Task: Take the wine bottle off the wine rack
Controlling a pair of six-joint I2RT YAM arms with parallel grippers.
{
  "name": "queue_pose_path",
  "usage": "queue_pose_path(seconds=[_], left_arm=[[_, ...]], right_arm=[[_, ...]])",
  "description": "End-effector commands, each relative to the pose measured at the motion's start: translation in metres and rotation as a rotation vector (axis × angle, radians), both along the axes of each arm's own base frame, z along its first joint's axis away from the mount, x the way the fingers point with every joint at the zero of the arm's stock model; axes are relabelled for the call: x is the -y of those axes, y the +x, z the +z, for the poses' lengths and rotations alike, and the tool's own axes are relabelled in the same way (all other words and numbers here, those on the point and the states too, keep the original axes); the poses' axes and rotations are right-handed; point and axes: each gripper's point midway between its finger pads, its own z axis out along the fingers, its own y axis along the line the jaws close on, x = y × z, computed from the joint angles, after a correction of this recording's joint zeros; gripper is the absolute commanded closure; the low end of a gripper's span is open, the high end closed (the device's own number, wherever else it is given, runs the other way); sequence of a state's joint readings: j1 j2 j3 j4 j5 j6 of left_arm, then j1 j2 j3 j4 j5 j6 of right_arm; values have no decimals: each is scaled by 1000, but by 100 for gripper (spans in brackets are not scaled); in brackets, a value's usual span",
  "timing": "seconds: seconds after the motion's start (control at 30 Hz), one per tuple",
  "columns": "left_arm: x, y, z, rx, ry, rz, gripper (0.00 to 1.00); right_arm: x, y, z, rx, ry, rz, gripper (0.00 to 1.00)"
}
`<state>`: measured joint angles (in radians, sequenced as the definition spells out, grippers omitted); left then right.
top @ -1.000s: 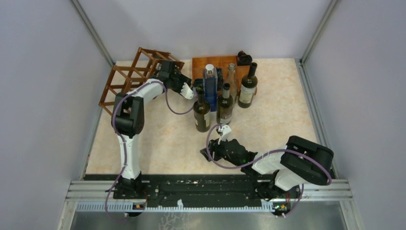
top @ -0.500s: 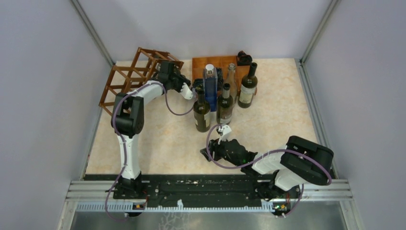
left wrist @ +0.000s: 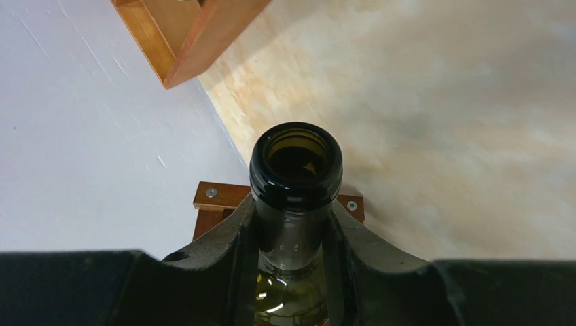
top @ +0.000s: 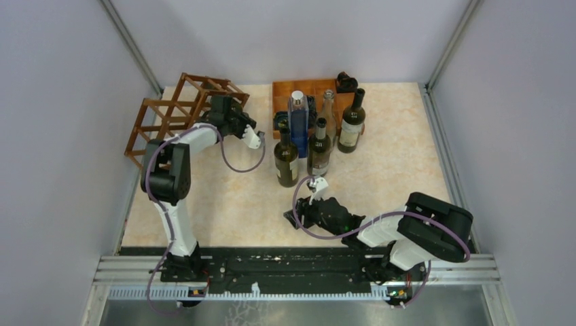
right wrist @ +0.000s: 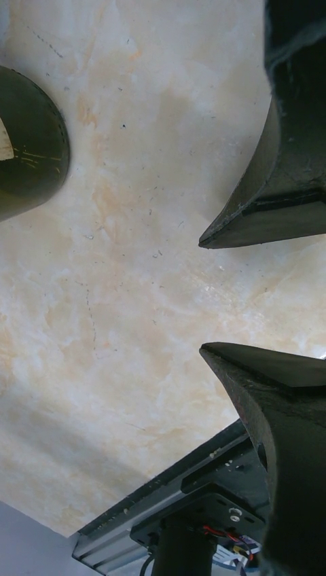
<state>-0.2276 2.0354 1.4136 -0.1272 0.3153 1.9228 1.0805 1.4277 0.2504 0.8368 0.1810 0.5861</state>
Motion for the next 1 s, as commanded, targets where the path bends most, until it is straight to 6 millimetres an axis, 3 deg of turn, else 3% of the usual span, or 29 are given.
queue_pose_path(seconds=[0.0,0.3,0.47,0.63,0.97], left_arm=[[-13,-36,8,-20,-28,-24,100],[9,-92,16,36,0,-212,100],[23,-109,33,67,-48,-258,100],[23,-119,48,74,-72,-258,100],[11,-179,15,118,78,-401,100]], right_arm=[[-17,0,24,33,74,20,47],[-24,-1,25,28,82,19,47],[-23,-3,27,31,75,14,47],[-21,-3,31,42,75,5,47],[-20,-5,33,45,81,7,46]])
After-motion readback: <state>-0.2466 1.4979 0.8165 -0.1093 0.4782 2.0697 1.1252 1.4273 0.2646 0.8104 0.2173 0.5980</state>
